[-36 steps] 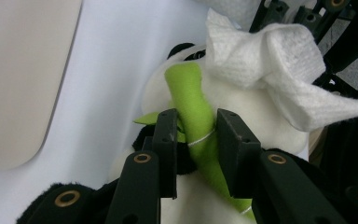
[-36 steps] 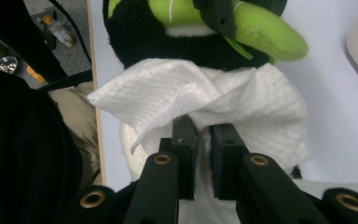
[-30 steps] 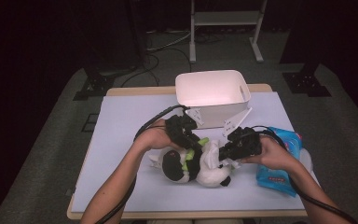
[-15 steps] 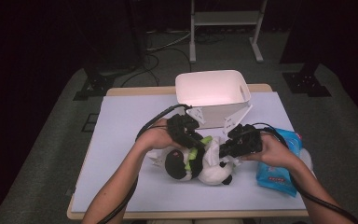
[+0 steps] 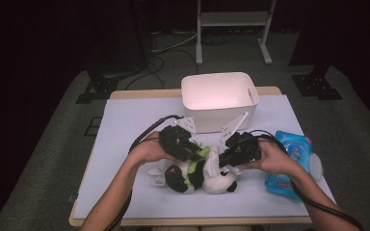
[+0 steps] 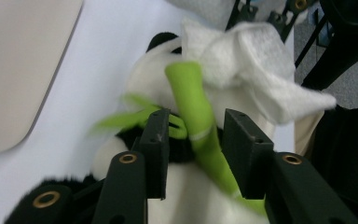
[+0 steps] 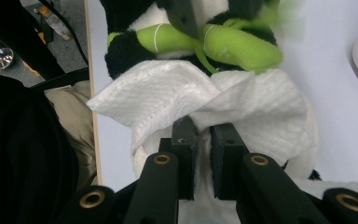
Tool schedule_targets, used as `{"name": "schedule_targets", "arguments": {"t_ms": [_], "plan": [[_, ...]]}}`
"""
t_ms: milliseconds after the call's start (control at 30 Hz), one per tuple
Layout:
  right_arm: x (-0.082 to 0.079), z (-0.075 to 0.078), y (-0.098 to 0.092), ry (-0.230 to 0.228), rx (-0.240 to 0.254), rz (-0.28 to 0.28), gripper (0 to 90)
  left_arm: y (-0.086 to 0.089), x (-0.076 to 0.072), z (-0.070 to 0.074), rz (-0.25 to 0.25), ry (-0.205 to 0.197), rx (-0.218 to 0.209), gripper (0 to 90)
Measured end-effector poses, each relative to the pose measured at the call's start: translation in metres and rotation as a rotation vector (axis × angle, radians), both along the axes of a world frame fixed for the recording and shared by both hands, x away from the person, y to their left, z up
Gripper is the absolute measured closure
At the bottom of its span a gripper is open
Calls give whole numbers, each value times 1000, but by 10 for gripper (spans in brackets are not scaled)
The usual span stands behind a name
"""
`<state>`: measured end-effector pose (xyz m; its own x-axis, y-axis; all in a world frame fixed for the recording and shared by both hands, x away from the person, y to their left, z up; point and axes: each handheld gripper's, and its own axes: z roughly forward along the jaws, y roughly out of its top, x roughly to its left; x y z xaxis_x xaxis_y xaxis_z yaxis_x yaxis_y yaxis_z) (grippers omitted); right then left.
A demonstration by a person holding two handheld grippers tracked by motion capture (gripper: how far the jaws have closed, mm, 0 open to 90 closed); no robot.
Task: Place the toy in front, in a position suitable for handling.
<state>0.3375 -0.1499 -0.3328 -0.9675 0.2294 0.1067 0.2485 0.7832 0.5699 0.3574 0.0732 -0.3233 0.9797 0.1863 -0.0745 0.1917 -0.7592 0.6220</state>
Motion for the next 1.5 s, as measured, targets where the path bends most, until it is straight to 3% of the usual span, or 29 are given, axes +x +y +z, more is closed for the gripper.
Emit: {"name": "schedule_targets", "arguments": {"t_ms": [233,433,700,867,900,933,967,1133,1333,1500], "plan": [[2,6,-5,-11,-11,-21,809,17,-4,3,25,-8,-27,576],[5,11,-22,-11,-21,-67,809,34,-7,3,59,-17,-53,544],[9,25,-63,-26,-34,-181,809,52,-11,9,106,-29,-83,487],[10,30,-108,-21,-31,-294,809,66,-13,10,137,-38,-86,455],[10,30,-108,-21,-31,-294,809,66,-13,10,137,-38,-86,446],[10,29,-124,-20,-35,-331,808,68,-13,10,144,-34,-87,442],[10,29,-124,-20,-35,-331,808,70,-14,9,147,-37,-87,442],[11,17,-167,14,-47,-441,809,78,-15,8,172,-43,-84,421],[11,-2,-195,48,-61,-515,803,83,-15,4,183,-36,-79,403],[8,-16,-206,71,-68,-540,781,86,-15,0,190,-27,-72,389]]}}
